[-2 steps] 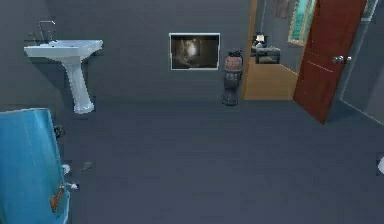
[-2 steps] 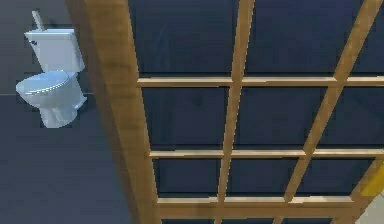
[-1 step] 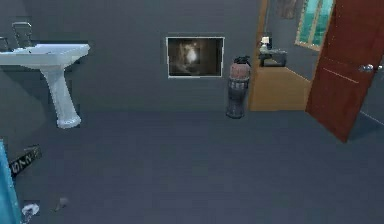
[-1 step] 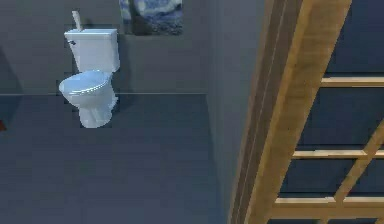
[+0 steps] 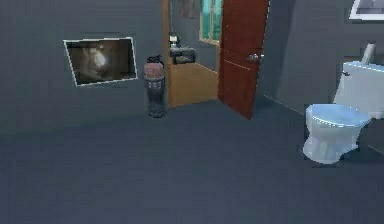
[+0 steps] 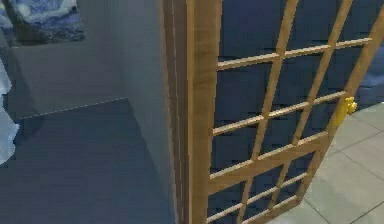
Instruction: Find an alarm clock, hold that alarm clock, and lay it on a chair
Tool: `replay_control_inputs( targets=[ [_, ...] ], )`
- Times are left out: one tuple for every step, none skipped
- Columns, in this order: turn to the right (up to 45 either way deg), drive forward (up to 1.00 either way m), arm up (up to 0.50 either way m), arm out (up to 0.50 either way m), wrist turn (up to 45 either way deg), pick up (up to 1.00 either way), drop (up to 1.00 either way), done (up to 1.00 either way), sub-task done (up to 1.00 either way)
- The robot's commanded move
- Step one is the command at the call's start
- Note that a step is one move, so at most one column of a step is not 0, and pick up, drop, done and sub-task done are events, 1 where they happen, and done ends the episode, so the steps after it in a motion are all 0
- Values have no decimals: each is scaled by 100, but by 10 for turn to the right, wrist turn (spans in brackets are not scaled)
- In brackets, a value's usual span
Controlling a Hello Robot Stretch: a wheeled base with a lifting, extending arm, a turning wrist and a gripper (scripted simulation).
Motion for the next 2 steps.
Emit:
replay_control_inputs(
  targets=[
    [0, 100, 0, 0, 0, 0, 0, 0, 0],
    [0, 100, 0, 0, 0, 0, 0, 0, 0]
  ],
)
